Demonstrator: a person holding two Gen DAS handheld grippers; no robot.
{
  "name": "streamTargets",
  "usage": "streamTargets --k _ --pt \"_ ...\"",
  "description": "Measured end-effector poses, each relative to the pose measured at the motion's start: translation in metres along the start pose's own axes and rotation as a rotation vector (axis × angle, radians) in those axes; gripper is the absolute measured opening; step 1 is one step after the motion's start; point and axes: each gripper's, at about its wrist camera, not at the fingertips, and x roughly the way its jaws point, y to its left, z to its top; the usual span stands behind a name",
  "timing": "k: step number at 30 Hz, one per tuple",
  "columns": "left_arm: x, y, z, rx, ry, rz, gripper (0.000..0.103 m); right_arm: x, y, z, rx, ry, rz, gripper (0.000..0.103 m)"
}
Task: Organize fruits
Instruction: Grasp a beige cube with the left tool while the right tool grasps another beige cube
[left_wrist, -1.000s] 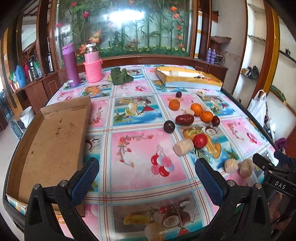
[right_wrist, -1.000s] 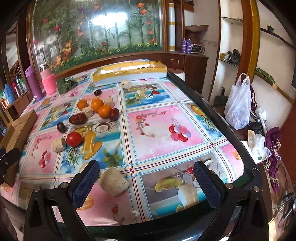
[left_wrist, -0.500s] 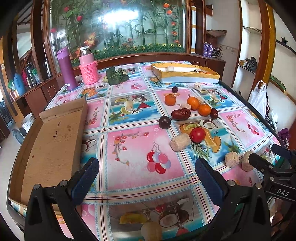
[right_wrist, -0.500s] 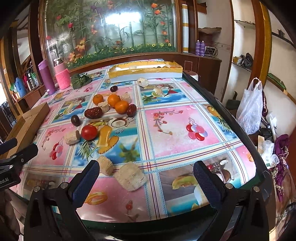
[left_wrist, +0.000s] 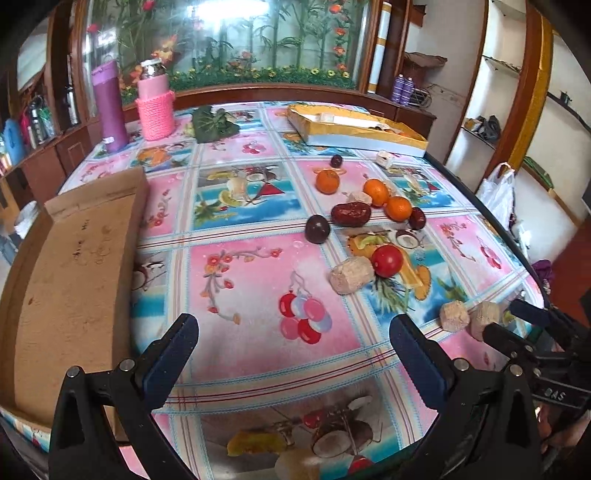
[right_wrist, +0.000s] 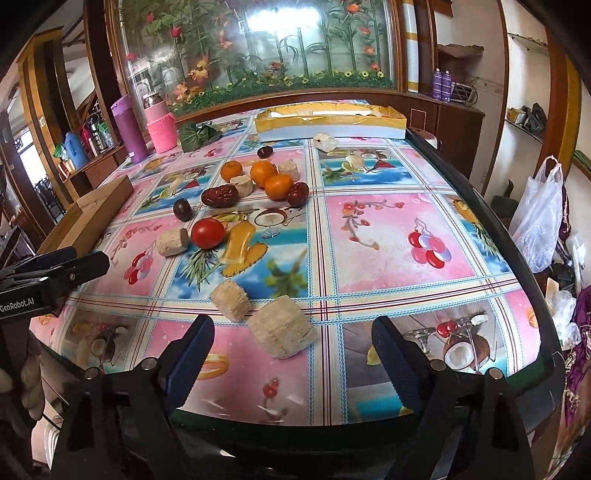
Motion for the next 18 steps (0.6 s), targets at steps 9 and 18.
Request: streamTargets --k 9,18 --pt "0.031 -0.034 0.022 0.165 0.045 -0.097 0.089 0.021 0.005 0.009 -0.079 0.066 0.056 0.073" --pt "0.077 -0.046 0.03 0.213 0.16 -0.117 0.062 0.029 0.007 0.009 -0.132 0.086 0.053 0.064"
